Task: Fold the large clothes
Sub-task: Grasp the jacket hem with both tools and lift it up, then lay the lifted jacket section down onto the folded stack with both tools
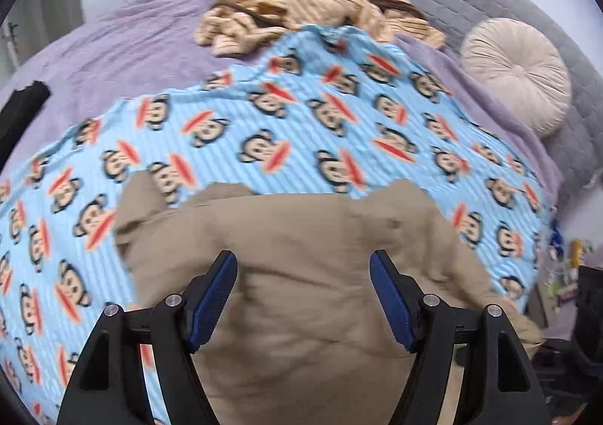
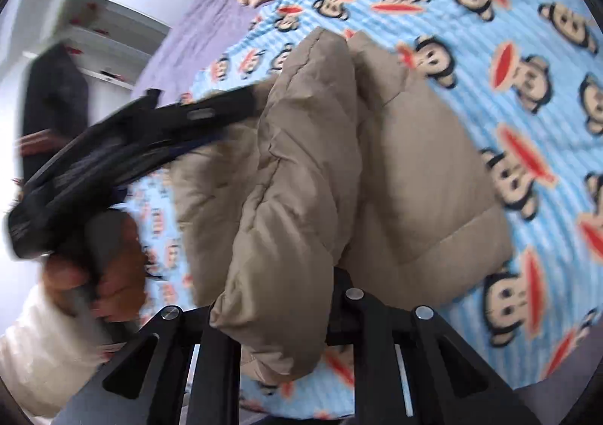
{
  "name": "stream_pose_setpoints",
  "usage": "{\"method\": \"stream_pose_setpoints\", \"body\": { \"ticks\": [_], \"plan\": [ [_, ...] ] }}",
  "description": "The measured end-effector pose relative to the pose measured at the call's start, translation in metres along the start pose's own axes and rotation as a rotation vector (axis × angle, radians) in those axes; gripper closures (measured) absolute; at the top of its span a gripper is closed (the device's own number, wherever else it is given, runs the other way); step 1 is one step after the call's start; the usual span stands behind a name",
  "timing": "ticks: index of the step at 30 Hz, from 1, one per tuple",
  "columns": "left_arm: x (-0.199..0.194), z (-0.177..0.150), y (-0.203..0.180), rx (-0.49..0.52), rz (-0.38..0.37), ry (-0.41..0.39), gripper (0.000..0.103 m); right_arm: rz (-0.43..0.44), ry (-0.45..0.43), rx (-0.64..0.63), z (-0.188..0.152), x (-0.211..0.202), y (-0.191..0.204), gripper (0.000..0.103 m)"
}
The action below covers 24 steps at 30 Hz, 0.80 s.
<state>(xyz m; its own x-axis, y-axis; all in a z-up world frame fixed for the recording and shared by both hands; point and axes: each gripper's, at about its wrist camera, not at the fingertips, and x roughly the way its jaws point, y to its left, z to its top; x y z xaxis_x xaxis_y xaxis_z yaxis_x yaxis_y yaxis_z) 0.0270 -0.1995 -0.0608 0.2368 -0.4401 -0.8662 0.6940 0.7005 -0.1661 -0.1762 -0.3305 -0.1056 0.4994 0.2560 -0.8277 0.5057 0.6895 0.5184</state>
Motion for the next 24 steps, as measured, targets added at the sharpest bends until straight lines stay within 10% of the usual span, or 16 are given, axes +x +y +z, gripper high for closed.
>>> {"method": "stream_pose_setpoints", "body": {
  "ticks": [5,15,24],
  "plan": [
    [0.038,-0.005,0.053,-0.138,0.084,0.061,0.03,-0.042,-0.001,0.064,-0.009,-0.003,-0.031,0.086],
    [0.101,0.012,-0.038,0.042,0.171,0.031,0.02,-0.116,-0.007,0.184,-0.013,0.019,-0.094,0.086],
    [0.114,0.009,-0.04,0.06,0.2,0.053,0.019,-0.099,-0.003,0.25,-0.003,-0.021,-0.124,0.075]
  ]
}}
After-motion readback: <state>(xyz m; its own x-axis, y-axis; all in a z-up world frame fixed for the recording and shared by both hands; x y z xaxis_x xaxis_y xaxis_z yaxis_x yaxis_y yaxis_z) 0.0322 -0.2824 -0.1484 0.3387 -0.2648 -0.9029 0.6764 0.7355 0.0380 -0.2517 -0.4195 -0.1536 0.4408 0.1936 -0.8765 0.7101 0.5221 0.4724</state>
